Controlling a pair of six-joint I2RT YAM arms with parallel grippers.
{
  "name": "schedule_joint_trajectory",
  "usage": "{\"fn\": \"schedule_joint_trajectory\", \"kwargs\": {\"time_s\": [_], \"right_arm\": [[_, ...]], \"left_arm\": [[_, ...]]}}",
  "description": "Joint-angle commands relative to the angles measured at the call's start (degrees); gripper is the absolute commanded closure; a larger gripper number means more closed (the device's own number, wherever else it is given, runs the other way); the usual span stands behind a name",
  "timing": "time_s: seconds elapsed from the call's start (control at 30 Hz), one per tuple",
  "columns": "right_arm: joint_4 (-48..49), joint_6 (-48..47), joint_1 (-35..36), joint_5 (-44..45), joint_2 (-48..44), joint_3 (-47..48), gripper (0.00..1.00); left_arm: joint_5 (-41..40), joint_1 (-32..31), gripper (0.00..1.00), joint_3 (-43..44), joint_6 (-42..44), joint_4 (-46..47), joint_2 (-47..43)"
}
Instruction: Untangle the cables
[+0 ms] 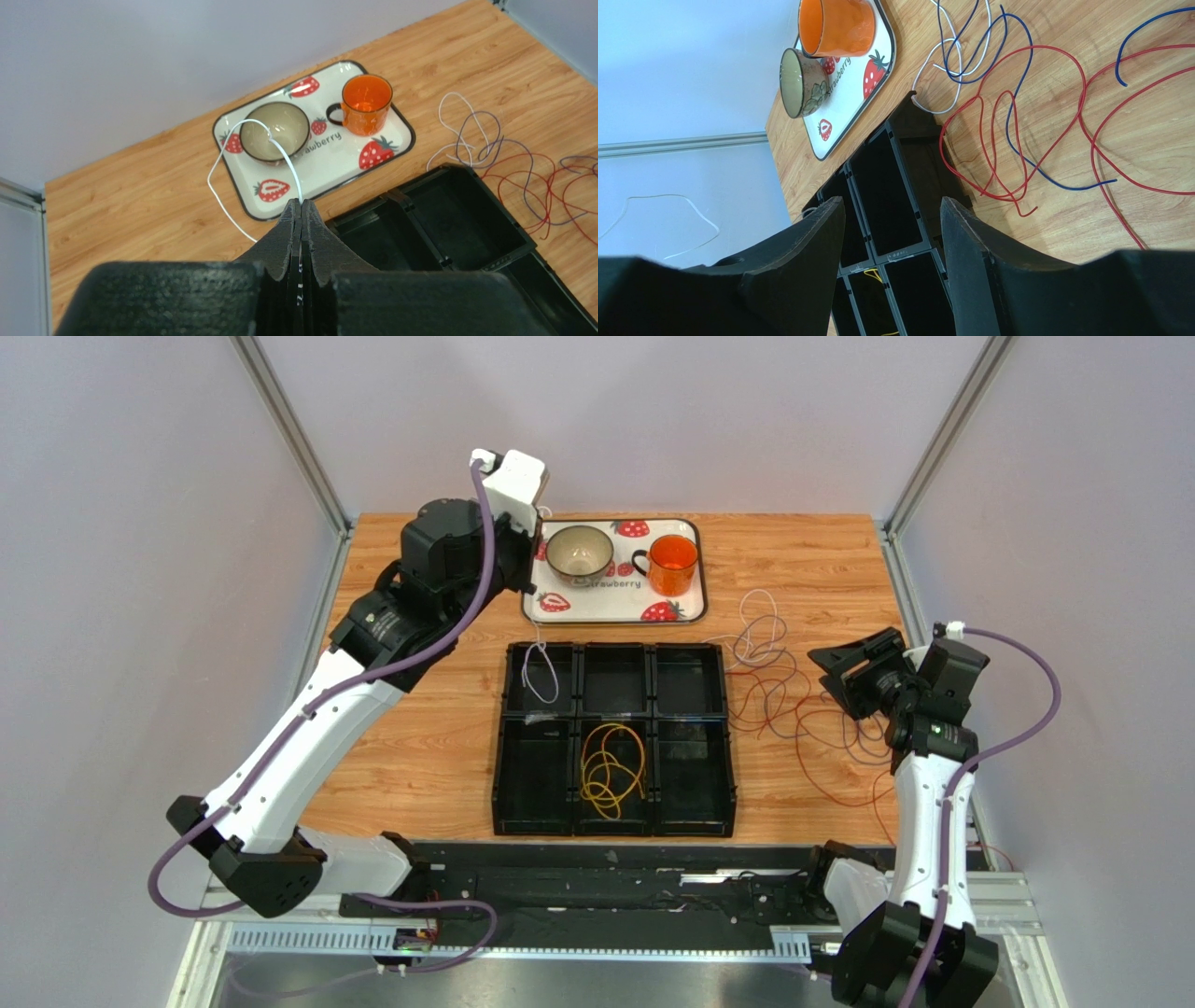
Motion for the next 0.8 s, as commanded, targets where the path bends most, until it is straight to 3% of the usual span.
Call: {"fn": "schedule_joint_trajectory", "kwargs": {"time_s": [0.0, 0.77], "right_arm": [[2.4, -0.7, 0.3, -0.9, 0.0, -0.3, 0.44], [2.1, -0.3, 0.3, -1.6, -1.3, -0.7, 0.44]], "left_arm": [[1.3, 0.6, 1.0, -4.4, -3.2, 2.8, -2.0], [2.1, 0.7, 1.0, -28.5, -14.9, 7.0, -11.0]]}}
